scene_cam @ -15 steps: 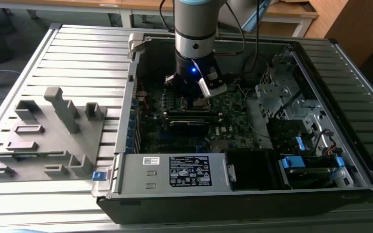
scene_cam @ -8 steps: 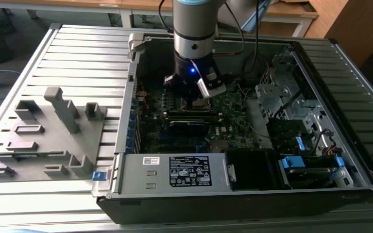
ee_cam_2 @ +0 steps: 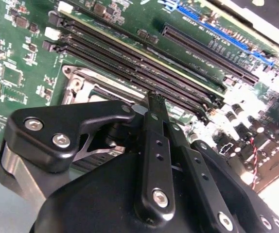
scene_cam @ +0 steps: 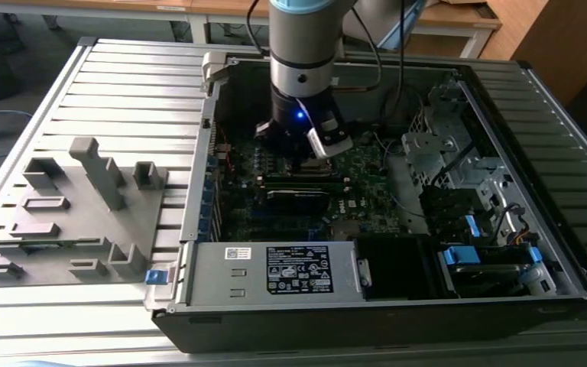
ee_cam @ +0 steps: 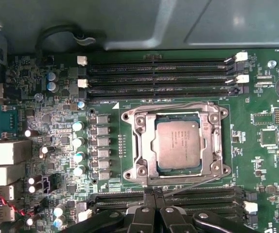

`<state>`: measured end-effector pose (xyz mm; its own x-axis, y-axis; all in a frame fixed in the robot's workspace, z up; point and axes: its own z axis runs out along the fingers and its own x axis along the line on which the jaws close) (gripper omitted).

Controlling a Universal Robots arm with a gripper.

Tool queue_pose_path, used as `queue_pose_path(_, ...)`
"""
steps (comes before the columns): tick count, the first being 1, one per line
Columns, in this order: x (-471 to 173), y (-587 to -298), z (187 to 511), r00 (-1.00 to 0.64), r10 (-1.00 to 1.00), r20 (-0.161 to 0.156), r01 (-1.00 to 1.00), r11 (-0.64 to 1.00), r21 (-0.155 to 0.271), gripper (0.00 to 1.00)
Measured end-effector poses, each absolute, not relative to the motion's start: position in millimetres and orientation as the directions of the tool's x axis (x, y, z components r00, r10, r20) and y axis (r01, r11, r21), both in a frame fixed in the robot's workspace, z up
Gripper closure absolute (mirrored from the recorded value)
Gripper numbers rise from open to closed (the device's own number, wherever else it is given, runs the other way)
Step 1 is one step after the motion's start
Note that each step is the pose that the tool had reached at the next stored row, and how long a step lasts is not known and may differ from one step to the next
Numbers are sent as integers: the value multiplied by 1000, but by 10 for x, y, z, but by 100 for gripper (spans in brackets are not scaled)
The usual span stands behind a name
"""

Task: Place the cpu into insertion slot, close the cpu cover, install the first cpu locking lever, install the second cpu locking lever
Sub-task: 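Install the second cpu locking lever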

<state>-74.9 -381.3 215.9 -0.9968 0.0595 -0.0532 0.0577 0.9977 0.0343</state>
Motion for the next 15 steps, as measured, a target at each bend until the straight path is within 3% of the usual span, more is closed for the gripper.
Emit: queue_pose_path(15,-801,-3830,2037,-997,60,-53,58,998,35,89)
